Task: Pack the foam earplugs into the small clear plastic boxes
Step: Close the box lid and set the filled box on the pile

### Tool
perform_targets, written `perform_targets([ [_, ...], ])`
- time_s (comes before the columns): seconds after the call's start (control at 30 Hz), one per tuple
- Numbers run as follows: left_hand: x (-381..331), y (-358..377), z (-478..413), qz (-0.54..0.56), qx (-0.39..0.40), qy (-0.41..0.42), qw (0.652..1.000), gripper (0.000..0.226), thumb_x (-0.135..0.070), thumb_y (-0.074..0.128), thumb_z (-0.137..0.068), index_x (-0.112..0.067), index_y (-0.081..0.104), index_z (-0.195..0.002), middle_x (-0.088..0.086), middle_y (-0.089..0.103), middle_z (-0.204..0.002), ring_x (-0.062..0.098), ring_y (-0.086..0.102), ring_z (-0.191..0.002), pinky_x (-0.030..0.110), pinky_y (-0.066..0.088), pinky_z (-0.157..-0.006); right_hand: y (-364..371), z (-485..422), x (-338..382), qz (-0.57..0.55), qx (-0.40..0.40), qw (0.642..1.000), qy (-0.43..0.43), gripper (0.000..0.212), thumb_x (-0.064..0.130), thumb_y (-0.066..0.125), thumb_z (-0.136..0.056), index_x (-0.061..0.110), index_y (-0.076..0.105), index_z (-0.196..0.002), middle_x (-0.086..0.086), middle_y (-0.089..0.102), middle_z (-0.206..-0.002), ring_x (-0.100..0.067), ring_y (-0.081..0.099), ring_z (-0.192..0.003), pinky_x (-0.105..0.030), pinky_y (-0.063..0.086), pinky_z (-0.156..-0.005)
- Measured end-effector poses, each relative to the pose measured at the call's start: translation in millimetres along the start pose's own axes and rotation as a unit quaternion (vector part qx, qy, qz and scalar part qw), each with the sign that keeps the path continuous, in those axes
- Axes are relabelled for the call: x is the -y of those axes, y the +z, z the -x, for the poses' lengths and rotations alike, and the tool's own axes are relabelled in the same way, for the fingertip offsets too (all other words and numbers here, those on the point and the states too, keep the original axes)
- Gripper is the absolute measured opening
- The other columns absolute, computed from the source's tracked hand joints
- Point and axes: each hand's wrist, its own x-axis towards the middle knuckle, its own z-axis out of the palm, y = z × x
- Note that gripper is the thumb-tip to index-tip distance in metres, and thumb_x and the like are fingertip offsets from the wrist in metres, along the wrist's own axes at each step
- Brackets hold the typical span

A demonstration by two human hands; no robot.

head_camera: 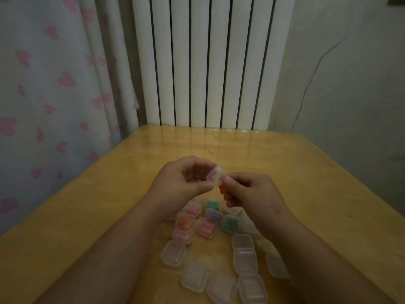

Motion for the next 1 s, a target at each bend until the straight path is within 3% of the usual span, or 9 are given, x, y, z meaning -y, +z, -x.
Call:
perform_targets([
  [0.17, 1, 2, 2, 0.019, 0.044, -0.004, 0.999, 0.047, 0.003, 0.075, -0.077, -0.032, 0.070, -0.109, 0.000, 0.068, -0.094, 0.009, 0.067, -0.085, 0.019, 0.055, -0.075, 4, 0, -1, -0.064, 0.017, 0.997, 0.038, 0.018, 0.013, 0.058, -0.095, 0.005, 0.074, -0.092, -0.003, 0.065, -0.067, -0.011, 0.058, -0.060, -0.022, 0.050, -0.055],
  [0.27, 4, 4, 0, -0.011, 0.051, -0.005, 0.999, 0.033, -0.024, 0.079, -0.079, -0.035, 0.069, -0.108, -0.003, 0.069, -0.096, 0.012, 0.065, -0.086, 0.026, 0.056, -0.076, 4, 1, 0, -0.074, 0.026, 0.996, 0.048, 0.019, 0.013, 0.057, -0.095, 0.004, 0.074, -0.091, 0.000, 0.064, -0.064, -0.009, 0.057, -0.058, -0.020, 0.049, -0.054],
  [0.37, 9, 6, -4, -0.013, 0.015, -0.014, 1.000, 0.040, -0.047, 0.079, -0.073, -0.031, 0.066, -0.107, -0.005, 0.071, -0.100, 0.012, 0.067, -0.093, 0.030, 0.057, -0.079, 4, 3, 3, -0.041, 0.021, 0.999, 0.028, 0.015, 0.015, 0.062, -0.093, 0.010, 0.075, -0.089, -0.004, 0.068, -0.070, -0.010, 0.058, -0.059, -0.020, 0.051, -0.055],
  [0.5, 11, 3, -7, 0.011, -0.025, -0.029, 0.999, 0.026, -0.027, 0.072, -0.085, -0.018, 0.066, -0.108, 0.005, 0.072, -0.098, 0.021, 0.070, -0.088, 0.035, 0.058, -0.078, 4, 3, 5, 0.097, -0.009, 0.995, -0.023, 0.007, 0.025, 0.071, -0.085, 0.024, 0.074, -0.091, 0.003, 0.072, -0.076, -0.005, 0.064, -0.060, -0.017, 0.052, -0.055],
  [0.6, 11, 1, -7, 0.010, -0.013, -0.021, 1.000, 0.021, -0.027, 0.071, -0.084, -0.016, 0.066, -0.102, 0.008, 0.072, -0.094, 0.021, 0.069, -0.083, 0.040, 0.057, -0.080, 6, 3, 2, 0.163, -0.032, 0.985, -0.051, 0.012, 0.033, 0.074, -0.081, 0.032, 0.074, -0.093, 0.010, 0.071, -0.078, -0.003, 0.065, -0.067, -0.020, 0.054, -0.061],
  [0.73, 12, 1, -7, -0.002, -0.005, -0.005, 1.000, 0.014, -0.024, 0.072, -0.087, -0.023, 0.068, -0.100, 0.004, 0.072, -0.096, 0.021, 0.069, -0.092, 0.040, 0.057, -0.084, 9, 2, -1, 0.172, -0.041, 0.982, -0.066, 0.010, 0.035, 0.075, -0.081, 0.035, 0.073, -0.090, 0.015, 0.069, -0.078, -0.001, 0.064, -0.071, -0.023, 0.054, -0.068],
  [0.87, 13, 0, -6, -0.009, 0.026, -0.018, 0.999, 0.029, -0.012, 0.073, -0.084, -0.029, 0.064, -0.105, -0.009, 0.067, -0.109, 0.011, 0.069, -0.096, 0.036, 0.058, -0.083, 8, 2, -1, 0.171, -0.027, 0.983, -0.061, 0.005, 0.031, 0.070, -0.085, 0.037, 0.070, -0.085, 0.010, 0.070, -0.074, -0.002, 0.064, -0.067, -0.021, 0.055, -0.062],
  [1.0, 12, 2, -4, 0.006, 0.052, -0.037, 0.998, 0.045, 0.005, 0.073, -0.078, -0.037, 0.070, -0.092, -0.007, 0.067, -0.112, 0.008, 0.068, -0.098, 0.035, 0.059, -0.082, 4, 1, 3, 0.077, -0.029, 0.997, -0.009, 0.015, 0.026, 0.063, -0.091, 0.020, 0.075, -0.084, -0.005, 0.071, -0.071, -0.009, 0.059, -0.056, -0.025, 0.053, -0.056],
])
